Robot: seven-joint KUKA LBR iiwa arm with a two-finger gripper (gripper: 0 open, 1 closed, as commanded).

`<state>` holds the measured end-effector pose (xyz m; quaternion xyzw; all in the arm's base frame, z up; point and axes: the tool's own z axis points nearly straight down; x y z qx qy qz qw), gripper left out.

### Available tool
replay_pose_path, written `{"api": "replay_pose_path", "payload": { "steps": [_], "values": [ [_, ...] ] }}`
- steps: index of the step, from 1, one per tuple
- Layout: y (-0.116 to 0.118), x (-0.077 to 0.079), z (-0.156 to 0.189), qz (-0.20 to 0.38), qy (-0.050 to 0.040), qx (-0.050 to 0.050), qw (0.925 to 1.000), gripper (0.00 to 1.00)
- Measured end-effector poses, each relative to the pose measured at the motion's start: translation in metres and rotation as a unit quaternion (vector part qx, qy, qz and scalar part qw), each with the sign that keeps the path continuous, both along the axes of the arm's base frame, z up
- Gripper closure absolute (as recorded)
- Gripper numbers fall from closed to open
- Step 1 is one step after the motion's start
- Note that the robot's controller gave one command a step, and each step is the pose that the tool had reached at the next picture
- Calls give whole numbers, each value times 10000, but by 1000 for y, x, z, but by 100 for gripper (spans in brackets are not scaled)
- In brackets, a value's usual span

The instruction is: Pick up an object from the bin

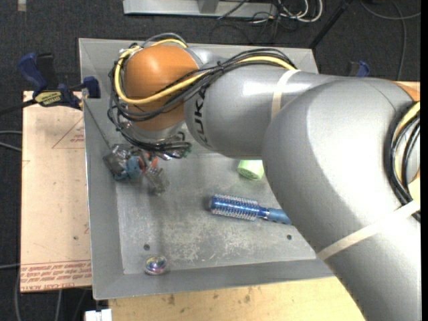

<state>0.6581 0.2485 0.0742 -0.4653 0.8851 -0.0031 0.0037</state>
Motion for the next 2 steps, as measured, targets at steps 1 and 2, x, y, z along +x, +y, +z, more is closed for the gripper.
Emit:
{"api": "replay_pose_path", "payload": {
  "steps": [1, 2],
  "values": [
    [1, 0, 0, 2, -1, 12, 10000, 100],
    [3, 2, 103, -13, -15, 42, 10000, 100]
  ]
}}
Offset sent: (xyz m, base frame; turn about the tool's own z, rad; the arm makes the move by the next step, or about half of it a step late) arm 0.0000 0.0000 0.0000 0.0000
